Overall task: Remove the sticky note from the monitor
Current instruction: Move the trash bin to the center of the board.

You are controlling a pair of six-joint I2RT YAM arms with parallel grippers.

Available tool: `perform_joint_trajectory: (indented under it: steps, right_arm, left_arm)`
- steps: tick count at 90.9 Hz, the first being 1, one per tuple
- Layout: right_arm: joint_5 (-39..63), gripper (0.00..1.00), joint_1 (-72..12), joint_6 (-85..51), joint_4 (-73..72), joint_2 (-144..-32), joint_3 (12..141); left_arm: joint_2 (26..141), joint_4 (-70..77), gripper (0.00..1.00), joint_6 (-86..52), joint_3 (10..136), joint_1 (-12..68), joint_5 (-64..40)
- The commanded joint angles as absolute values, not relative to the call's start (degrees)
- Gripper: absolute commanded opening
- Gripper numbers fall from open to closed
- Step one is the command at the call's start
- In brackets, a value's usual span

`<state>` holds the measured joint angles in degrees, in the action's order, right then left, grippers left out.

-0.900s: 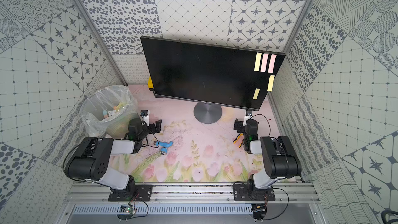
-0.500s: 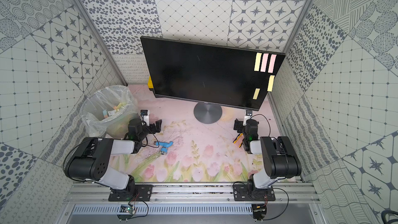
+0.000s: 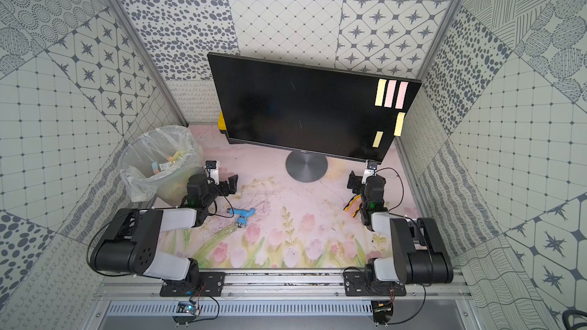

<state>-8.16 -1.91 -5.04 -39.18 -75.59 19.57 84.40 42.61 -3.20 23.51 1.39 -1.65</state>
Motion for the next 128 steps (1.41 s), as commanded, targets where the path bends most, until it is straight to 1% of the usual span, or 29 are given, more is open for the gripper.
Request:
perform_joint_trajectory:
  steps: [1, 6, 15, 33, 45, 72, 86, 109, 120, 128]
  right_arm:
    - [-9.8, 0.97, -2.2, -10.3, -33.0, -66.6, 18.1]
    - [-9.9, 0.97, -2.8, -12.4, -28.7, -61.9, 17.0]
    - [-12.7, 0.97, -4.8, -11.9, -18.9, -53.2, 17.0]
    - [-13.7, 0.97, -5.7, -15.0, -2.6, -35.8, 17.0]
    - [-13.6, 0.97, -6.2, -18.5, 4.5, -29.5, 18.6]
    - [-5.2, 0.97, -6.3, -20.4, 14.1, -30.1, 30.3]
    - [-3.9, 0.97, -6.3, -20.6, 17.3, -29.3, 36.5]
    - [-5.7, 0.97, -6.2, -21.2, 18.9, -30.5, 47.4]
    - [-3.1, 0.97, -5.6, -20.4, 19.4, -33.5, 53.2]
    - [-0.1, 0.96, -3.0, -21.2, 20.3, -36.2, 57.5]
  left_arm:
    - [77.9, 35.4, 0.99, -4.8, 24.0, 1.4, -2.4]
    - [74.8, 33.1, 0.99, -5.9, 23.8, 1.5, -1.9]
    - [69.9, 28.3, 0.99, -7.7, 24.3, 1.8, -0.6]
    - [62.6, 18.7, 0.99, -9.4, 26.5, 3.1, -0.3]
    - [59.2, 15.2, 0.99, -10.4, 28.2, 5.8, 0.3]
    - [56.6, 10.4, 0.99, -12.5, 36.2, 13.0, 1.7]
    - [56.6, 7.6, 0.99, -11.7, 42.8, 16.0, 2.6]
    - [60.8, 2.1, 0.99, -12.0, 58.1, 16.8, 0.8]
    - [63.7, -1.4, 0.99, -13.1, 65.4, 16.8, -1.5]
    - [65.6, -4.8, 0.99, -15.2, 69.6, 16.8, -2.5]
